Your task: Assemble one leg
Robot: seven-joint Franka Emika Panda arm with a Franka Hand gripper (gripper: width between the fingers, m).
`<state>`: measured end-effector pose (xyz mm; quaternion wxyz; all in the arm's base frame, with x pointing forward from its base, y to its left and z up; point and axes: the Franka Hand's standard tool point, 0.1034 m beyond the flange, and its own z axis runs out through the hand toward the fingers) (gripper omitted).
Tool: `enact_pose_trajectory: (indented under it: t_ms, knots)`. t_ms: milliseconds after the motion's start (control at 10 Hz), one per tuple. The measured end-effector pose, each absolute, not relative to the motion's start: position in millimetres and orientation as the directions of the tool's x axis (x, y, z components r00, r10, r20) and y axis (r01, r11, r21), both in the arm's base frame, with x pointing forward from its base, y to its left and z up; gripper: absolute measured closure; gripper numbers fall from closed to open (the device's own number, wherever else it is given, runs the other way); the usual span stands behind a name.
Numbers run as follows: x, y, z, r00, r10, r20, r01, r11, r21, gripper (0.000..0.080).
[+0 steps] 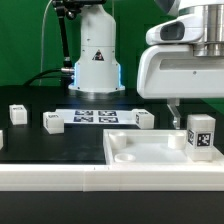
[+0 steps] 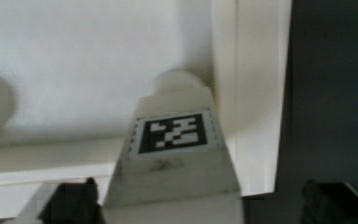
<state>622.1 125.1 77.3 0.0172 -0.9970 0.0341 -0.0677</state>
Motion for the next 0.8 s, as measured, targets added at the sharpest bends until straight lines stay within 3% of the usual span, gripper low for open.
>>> enact_pose_trajectory:
  t_ms: [100,200,300,600,800]
  knots:
    - [622.1,125.0,77.1,0.989,-0.07,0.134,-0.066,-0.997,-0.039,0.0399]
    - [622.1,123.2,76.8,0.988,-0.072,0.133,-0.068,-0.997,-0.037,0.0399]
    - [622.1,121.1,76.2,0.988,-0.074,0.133,-0.07,-0.997,-0.035,0.0508]
    - [622.2,120.3,75.9,0.986,-0.099,0.131,-0.095,-0.995,-0.039,0.0508]
    - [621.8,120.1,75.1,0.945,-0.299,0.131,-0.293,-0.954,-0.066,0.0508]
